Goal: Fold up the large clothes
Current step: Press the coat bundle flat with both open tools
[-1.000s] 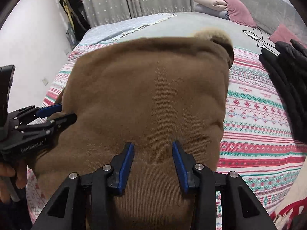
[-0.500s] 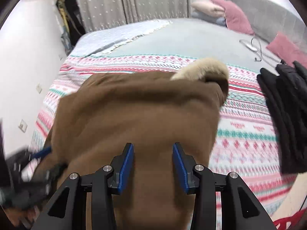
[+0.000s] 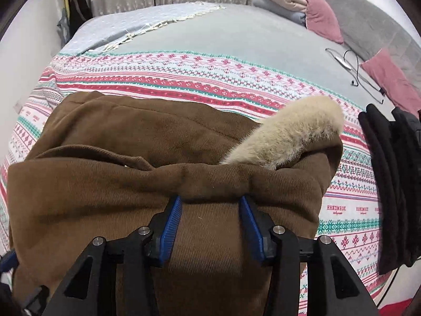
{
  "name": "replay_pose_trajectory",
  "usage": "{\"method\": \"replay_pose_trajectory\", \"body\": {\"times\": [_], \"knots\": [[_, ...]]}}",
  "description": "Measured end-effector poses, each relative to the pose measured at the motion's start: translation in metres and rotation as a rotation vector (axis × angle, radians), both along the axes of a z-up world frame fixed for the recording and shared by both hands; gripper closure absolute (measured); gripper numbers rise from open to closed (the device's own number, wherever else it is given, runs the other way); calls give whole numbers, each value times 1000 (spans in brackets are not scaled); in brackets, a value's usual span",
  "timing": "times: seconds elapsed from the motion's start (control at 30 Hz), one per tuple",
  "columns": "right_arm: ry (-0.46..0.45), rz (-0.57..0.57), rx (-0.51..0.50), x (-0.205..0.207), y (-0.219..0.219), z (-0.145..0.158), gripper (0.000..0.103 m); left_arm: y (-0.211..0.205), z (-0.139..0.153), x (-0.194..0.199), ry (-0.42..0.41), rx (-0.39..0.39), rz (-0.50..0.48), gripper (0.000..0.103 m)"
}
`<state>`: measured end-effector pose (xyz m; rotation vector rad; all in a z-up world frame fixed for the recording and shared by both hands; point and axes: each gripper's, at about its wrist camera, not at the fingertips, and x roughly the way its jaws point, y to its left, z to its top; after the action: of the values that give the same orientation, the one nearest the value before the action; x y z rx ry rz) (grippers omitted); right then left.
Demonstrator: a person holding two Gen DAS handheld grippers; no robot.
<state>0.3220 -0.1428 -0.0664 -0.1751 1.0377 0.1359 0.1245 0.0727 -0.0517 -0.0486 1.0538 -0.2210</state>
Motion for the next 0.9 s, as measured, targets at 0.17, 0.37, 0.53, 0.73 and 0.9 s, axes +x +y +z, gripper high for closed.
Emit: {"method": "replay_pose_trajectory", "body": {"times": [0.17,0.37,0.53,0.73,0.9], "knots": [[-26,-1,120,-32,-23,30,49,8,26,10,-59,-1,-13,46],[-12,50,119,-69,-16,19,40,-4,29,78,-2,-12,-21,46],[-2,42,142,-70,-16,13,37,2,-9,113,69,-16,36,42],[17,54,138,-66,-10,-1,27,-6,-20,118,29,43,54,37],[-6,52,181,-72,-15,6,26,-6,-3,102,-29,35,87,37]]}}
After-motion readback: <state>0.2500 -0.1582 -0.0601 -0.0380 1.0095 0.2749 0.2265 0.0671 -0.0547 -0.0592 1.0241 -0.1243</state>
